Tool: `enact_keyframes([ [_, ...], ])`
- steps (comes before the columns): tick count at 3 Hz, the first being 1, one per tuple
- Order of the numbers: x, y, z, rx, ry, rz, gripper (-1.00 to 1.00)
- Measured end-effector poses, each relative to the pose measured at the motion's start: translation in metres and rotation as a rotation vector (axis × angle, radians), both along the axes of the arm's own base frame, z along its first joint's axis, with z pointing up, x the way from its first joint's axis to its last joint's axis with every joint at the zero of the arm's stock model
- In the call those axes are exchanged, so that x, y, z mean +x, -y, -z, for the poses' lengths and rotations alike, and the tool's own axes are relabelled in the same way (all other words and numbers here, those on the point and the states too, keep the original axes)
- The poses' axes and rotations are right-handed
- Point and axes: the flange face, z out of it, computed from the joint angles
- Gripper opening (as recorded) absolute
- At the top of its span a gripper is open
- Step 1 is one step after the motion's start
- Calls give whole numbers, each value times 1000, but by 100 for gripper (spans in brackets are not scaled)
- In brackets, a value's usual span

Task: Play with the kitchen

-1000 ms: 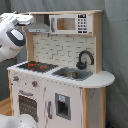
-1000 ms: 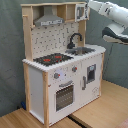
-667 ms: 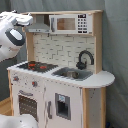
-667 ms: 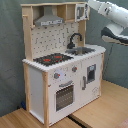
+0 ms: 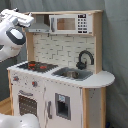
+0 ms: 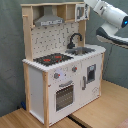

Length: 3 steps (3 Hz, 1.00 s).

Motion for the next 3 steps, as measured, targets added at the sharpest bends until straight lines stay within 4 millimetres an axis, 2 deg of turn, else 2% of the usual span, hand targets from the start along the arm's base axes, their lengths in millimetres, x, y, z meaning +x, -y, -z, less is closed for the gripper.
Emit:
enact_keyframes([
  [3, 36, -23, 4, 153, 23, -9, 100],
])
